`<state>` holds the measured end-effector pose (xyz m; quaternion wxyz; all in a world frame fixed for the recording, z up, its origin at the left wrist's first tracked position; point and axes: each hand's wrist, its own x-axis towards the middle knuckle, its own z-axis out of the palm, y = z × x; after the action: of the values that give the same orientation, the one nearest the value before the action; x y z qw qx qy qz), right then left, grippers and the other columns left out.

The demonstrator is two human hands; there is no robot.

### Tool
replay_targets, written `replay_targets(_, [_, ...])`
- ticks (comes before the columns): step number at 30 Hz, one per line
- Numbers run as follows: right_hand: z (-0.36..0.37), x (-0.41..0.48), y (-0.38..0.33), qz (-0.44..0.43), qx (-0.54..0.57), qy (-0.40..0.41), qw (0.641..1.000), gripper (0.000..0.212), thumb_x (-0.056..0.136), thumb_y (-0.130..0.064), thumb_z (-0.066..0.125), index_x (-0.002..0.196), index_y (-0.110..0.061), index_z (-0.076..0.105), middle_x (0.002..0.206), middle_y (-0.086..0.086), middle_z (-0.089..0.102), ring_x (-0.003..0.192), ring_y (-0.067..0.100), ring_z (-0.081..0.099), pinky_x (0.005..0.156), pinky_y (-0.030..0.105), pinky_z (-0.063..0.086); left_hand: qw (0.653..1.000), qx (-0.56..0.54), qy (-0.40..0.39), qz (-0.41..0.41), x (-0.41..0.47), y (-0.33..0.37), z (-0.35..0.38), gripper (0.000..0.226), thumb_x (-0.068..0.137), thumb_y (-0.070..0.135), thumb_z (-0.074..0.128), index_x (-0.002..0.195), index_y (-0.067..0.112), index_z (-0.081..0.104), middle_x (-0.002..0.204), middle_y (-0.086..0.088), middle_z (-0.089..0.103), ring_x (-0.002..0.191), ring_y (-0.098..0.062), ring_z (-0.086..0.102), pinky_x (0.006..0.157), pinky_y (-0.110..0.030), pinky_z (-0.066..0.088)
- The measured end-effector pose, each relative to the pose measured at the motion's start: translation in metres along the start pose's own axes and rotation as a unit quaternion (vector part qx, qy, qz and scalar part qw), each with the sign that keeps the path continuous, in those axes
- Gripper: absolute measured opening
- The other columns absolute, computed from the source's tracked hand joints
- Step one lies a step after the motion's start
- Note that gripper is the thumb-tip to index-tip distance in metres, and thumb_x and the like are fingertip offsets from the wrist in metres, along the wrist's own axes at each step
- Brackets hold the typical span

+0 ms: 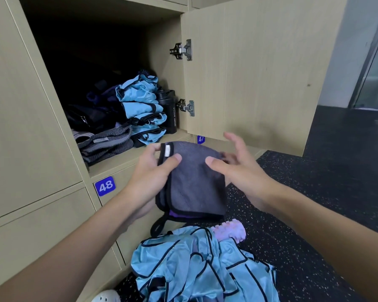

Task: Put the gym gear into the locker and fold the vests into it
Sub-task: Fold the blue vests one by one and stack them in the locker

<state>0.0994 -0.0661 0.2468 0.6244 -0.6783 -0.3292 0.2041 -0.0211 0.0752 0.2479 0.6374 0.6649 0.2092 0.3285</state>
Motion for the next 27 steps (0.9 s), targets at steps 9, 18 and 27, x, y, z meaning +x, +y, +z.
replay_targets(9, [0.001, -0.002, -0.002, 0.026, 0.119, 0.015, 0.992, 0.064, 0.086, -0.002, 0.072, 0.124, -0.046, 0.046, 0.097, 0.016, 0.063, 0.083, 0.028, 0.069, 0.077, 0.043, 0.059, 0.996, -0.074, -0.019, -0.041, -0.007, -0.001, -0.007, 0.093, 0.088, 0.005, 0.072, 0.149, 0.052, 0.019, 0.122, 0.007, 0.068, 0.110, -0.014, 0.068, 0.094, -0.038, 0.056])
replay_targets(18, [-0.008, 0.010, 0.003, -0.009, 0.076, -0.041, 0.996, 0.047, 0.081, 0.001, 0.075, 0.120, -0.024, 0.067, 0.119, 0.007, 0.069, 0.103, 0.020, 0.069, 0.095, 0.037, 0.054, 0.997, 0.048, -0.052, -0.041, -0.008, 0.002, -0.017, 0.064, 0.070, -0.010, 0.081, 0.124, 0.020, 0.065, 0.116, -0.006, 0.069, 0.107, -0.023, 0.069, 0.097, -0.038, 0.055])
replay_targets(27, [0.022, 0.059, -0.001, -0.083, -0.173, -0.096, 0.977, 0.042, 0.080, -0.008, 0.078, 0.115, -0.023, 0.063, 0.108, -0.003, 0.069, 0.103, 0.013, 0.065, 0.095, 0.033, 0.052, 0.964, 0.261, 0.024, 0.044, 0.028, 0.016, -0.053, 0.035, 0.069, 0.009, 0.087, 0.099, 0.021, 0.072, 0.089, -0.002, 0.074, 0.080, -0.017, 0.071, 0.072, -0.031, 0.059])
